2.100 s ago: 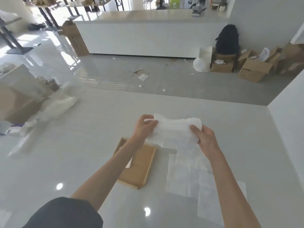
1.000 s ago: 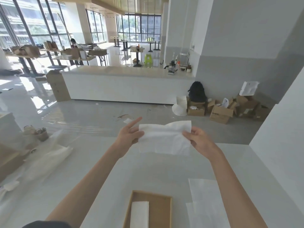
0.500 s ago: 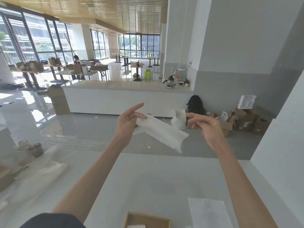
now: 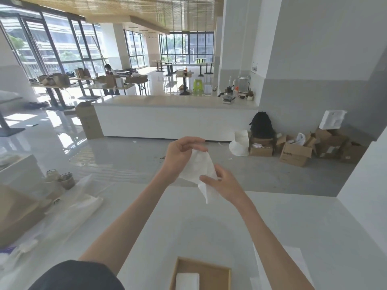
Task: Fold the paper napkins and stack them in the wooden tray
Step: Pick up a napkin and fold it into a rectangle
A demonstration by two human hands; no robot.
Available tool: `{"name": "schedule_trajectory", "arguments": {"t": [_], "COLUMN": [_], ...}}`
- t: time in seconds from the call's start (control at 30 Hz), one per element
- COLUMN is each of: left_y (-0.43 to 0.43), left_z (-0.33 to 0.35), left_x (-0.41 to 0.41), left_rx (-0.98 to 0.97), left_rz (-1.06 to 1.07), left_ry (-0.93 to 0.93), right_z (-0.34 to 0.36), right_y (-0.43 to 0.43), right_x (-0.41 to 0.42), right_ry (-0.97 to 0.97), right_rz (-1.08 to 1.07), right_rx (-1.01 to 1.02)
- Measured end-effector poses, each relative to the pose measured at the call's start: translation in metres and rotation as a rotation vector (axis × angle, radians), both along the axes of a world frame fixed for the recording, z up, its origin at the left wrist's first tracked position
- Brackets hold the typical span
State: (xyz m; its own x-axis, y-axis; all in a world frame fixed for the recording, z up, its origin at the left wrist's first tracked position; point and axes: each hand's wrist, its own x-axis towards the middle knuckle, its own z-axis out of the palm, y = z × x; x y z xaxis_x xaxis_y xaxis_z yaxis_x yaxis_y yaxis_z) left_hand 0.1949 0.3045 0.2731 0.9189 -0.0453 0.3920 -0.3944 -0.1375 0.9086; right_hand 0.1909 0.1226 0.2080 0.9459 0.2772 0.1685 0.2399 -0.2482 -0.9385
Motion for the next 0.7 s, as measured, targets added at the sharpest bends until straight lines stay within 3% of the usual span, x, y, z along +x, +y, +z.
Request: {"name": "schedule_trajectory", "arguments": {"t": [0.17,0.33,0.43,0.53,0.7], "left_y": [0.009,0.012,0.011,0.009,0.01], "left_z": [0.004,0.006,0.008,0.008,0.006], "left_x": [-0.001,-0.001,0.001,0.002,0.002], "left_rx": [-0.001,-0.023,-0.026,-0.019,-0.034], "left_rz": [0.064,0.107,0.13,0.146,0.18], "left_ry": [0.009,0.046,0.071,0.088,0.11], "right_z": [-0.004,0.001,0.007,0.013,0.018], "right_y": [-0.002,-0.018,-0.022,-0.029,-0.05], "right_x": [0.004,0.004,0.003,0.0,0.004], "right_ry": [-0.064,0.011,-0.104,-0.191,-0.142], "right_rz": [-0.122,0.052,0.032,-0.015,-0.101], "right_rx": [-0.068,-0.158,-0.24,-0.153,0.011]}}
